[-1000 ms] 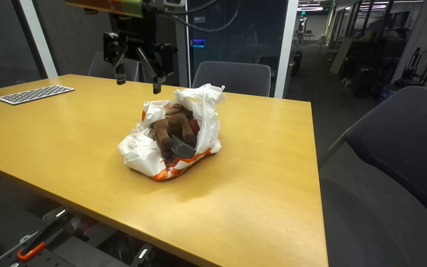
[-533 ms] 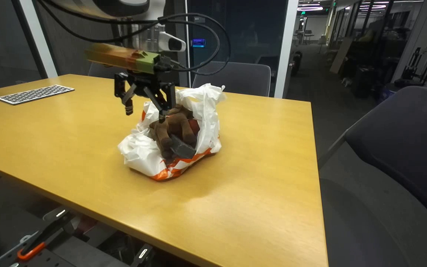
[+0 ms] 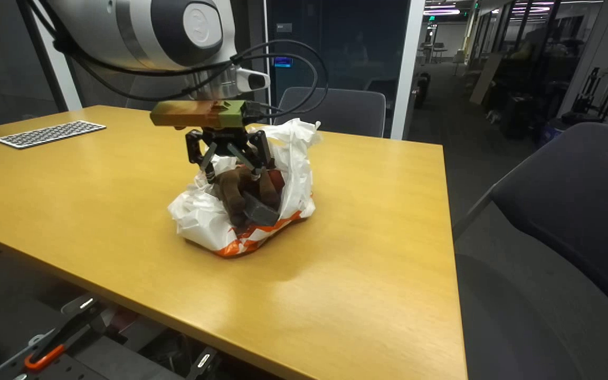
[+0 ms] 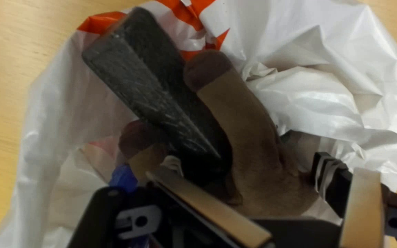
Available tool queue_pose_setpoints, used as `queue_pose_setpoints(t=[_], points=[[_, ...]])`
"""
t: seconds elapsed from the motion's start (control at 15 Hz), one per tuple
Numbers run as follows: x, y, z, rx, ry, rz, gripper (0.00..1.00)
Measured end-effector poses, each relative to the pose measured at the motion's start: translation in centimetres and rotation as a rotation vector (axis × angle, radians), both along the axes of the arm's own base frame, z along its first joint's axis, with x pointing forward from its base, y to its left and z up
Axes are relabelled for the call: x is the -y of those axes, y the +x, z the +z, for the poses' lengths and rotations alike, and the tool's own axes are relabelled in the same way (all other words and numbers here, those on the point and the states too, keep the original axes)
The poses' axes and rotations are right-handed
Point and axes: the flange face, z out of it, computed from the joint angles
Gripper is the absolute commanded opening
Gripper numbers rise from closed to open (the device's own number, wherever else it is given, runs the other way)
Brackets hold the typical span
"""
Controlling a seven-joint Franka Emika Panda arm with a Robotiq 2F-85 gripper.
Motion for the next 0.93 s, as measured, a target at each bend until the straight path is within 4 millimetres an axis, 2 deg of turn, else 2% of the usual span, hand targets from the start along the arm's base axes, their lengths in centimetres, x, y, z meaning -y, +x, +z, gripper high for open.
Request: queue_pose_setpoints(t=[0.27, 0.6, 0.73, 0.8, 0.87, 0.93], points=[[0.6, 0.0, -1.1, -0.014, -0.021, 0.007, 0.34], [0.4, 0.0, -0.9, -0.008, -0.025, 0.015, 0.01], [0.4, 0.0, -0.8, -0.008, -0.026, 0.014, 0.0], [0.4, 0.0, -0.7, -0.006, -0.025, 0.013, 0.03], [0.4, 0.0, -0.3, -0.004, -0.024, 0.01, 0.0], [0.4, -0.1, 0.3, -0.009, -0.024, 0.004, 0.02]])
